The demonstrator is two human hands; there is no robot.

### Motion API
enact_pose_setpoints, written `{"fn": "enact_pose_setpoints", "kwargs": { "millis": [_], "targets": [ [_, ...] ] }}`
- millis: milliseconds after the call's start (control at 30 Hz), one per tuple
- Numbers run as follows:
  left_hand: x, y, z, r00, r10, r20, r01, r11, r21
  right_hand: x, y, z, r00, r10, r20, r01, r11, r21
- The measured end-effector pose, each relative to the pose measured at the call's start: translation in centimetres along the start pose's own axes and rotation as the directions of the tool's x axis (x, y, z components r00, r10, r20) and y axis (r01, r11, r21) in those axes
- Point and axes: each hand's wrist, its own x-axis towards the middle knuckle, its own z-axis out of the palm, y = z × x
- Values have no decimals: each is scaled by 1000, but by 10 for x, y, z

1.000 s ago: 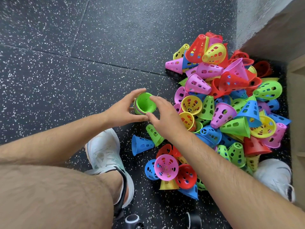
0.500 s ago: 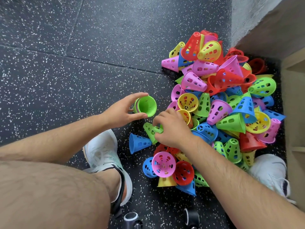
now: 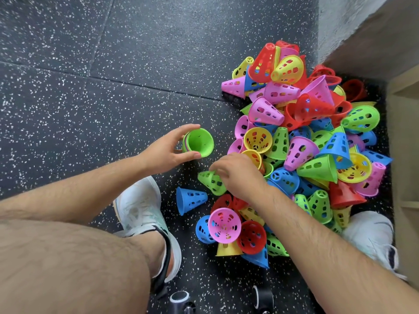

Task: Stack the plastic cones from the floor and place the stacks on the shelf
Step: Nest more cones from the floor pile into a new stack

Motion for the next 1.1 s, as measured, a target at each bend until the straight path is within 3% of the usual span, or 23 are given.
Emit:
{"fn": "enact_pose_setpoints", "kwargs": {
  "millis": [133,267,433,533,667,833,1100],
  "targets": [
    [-1,1,1,1000,15,-10,-15,1000,-24,6,3,-12,974,114,-193,-72,975,210],
    [0,2,1,1000,18,-6,-18,998,-59,10,6,-30,931,288,-224,-127,832,541],
    [-1,1,-1,1000,10,-1,-10,999,-30,20,1,-38,815,492,-307,-126,668,734],
    [-2,2,0,1000,4,10,-4,999,-49,26,-5,-38,801,511,-311,-149,674,724],
    [-2,5,2,1000,24,-1,-24,994,-107,28,-15,-34,895,393,-211,-226,808,544],
    [-3,3,-3,1000,20,0,-20,996,-87,25,-23,-23,948,306,-84,-232,849,475],
    [-9,-3,-7,997,9,82,-9,1000,0,28,-25,-9,945,255,-205,-153,898,413]
  ]
}}
